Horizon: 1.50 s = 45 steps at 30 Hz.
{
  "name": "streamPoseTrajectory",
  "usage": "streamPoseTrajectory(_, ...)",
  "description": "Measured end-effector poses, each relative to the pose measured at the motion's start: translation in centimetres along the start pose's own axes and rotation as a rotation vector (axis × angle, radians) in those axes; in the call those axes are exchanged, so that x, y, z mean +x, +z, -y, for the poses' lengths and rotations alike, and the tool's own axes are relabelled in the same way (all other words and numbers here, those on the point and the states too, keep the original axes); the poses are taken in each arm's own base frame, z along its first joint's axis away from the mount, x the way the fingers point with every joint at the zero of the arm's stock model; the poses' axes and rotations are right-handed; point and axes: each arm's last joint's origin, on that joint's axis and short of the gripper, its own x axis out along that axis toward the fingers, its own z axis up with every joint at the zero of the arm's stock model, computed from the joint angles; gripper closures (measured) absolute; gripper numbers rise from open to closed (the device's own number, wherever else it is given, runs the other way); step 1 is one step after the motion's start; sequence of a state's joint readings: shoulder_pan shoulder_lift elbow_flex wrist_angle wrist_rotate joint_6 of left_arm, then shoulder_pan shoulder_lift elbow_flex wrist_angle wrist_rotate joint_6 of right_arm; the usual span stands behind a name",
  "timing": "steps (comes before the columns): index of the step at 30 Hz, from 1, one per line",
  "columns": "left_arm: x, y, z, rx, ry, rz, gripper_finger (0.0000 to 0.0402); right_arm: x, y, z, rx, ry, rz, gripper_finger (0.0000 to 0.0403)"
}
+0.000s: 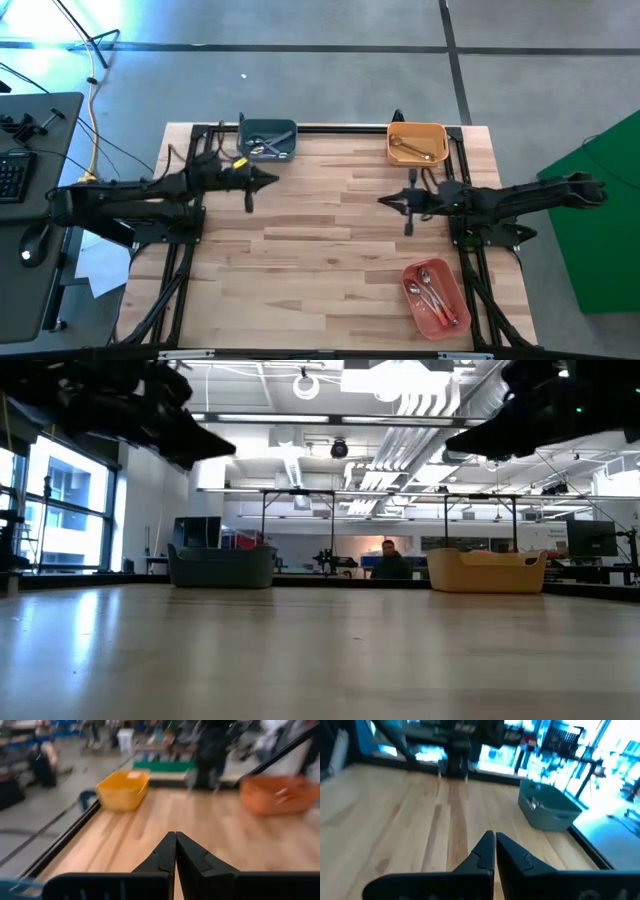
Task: Sort silverware by color (type)
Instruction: Return to Home Position
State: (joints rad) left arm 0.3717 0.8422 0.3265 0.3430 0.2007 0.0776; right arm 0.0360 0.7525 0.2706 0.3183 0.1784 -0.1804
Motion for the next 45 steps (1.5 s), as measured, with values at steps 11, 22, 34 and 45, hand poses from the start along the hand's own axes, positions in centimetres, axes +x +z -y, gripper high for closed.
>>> streamPoseTrajectory(11, -1.9, -2.3, 3.0, 0.000, -0.092, 0.134, 0.0401, -4.8, -4.1, 0.1, 0.072, -0.023, 0.225, 0.0403)
streamPoseTrajectory(22, -3.3, -4.1, 3.8, 0.049, -0.158, 0.148, 0.0401, -6.2, -4.9, 0.2, 0.117, -0.017, 0.208, 0.0403)
streamPoseTrajectory(34, -5.4, -4.7, 3.4, 0.052, -0.043, 0.243, 0.0401, -6.3, -4.9, 0.8, 0.085, -0.130, 0.203, 0.0403)
streamPoseTrajectory(45, -7.4, -5.3, 3.3, 0.021, -0.003, 0.243, 0.0401, -6.3, -5.1, 1.9, 0.071, -0.263, 0.179, 0.0403)
